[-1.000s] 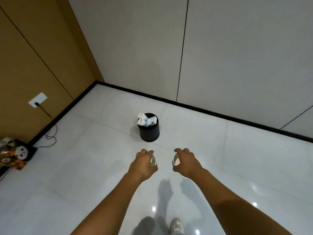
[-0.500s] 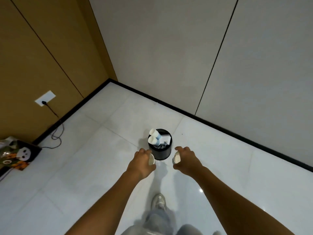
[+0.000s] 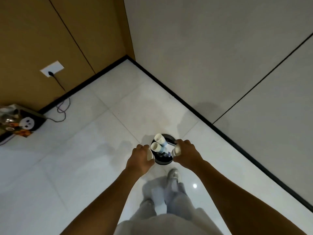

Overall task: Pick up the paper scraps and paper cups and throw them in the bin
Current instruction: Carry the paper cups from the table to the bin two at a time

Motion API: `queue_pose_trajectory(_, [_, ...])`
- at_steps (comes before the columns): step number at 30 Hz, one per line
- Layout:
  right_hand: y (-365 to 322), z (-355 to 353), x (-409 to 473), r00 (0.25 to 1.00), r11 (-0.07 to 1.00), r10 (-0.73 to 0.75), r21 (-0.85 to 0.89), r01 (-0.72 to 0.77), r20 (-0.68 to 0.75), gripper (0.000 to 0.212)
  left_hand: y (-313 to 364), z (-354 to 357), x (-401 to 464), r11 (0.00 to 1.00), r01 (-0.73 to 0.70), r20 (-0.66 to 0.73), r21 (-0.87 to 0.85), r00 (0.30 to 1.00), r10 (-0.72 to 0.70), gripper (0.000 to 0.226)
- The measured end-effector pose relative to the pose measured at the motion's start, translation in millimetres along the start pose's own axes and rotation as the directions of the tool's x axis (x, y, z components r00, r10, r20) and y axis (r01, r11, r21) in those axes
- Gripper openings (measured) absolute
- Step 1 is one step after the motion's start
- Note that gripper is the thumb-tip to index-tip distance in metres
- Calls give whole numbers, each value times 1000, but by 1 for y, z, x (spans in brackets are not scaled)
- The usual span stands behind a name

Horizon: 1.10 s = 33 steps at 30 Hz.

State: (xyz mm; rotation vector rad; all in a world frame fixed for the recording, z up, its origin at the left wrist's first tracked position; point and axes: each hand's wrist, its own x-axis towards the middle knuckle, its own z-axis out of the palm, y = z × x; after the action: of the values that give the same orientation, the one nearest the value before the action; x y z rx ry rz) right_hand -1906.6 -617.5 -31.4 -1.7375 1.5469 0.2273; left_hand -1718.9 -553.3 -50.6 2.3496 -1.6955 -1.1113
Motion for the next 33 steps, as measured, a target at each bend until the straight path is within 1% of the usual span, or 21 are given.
queue_pose_trajectory(4, [5, -21, 56, 997, 999, -46, -19, 47, 58, 74, 13, 12, 43, 988, 84, -21, -128, 996, -87, 56])
queue_pose_trajectory(8, [5, -25, 109, 988, 993, -108, -34, 112, 112, 75, 8, 26, 84, 972, 148, -39, -181, 987, -157, 57])
queue_pose_trajectory(11, [4, -13, 156, 981, 988, -138, -52, 146, 133, 73, -10, 46, 116, 964, 177, -53, -200, 980, -191, 59])
queue_pose_trajectory(18, [10, 53, 281, 964, 975, -149, -128, 179, 219, 74, -70, 106, 214, 955, 222, 2, -196, 974, -226, 61])
queue_pose_trajectory(24, [27, 110, 367, 955, 967, -134, -175, 185, 265, 73, -110, 154, 284, 950, 232, 99, -209, 972, -215, 61])
queue_pose_trajectory(29, [34, 149, 423, 914, 923, -174, -262, 281, 367, 77, -135, 187, 327, 959, 223, 157, -174, 968, -197, 65])
queue_pose_trajectory(33, [39, 172, 454, 867, 873, -167, -338, 352, 469, 74, -146, 209, 351, 955, 230, 198, -188, 961, -192, 66])
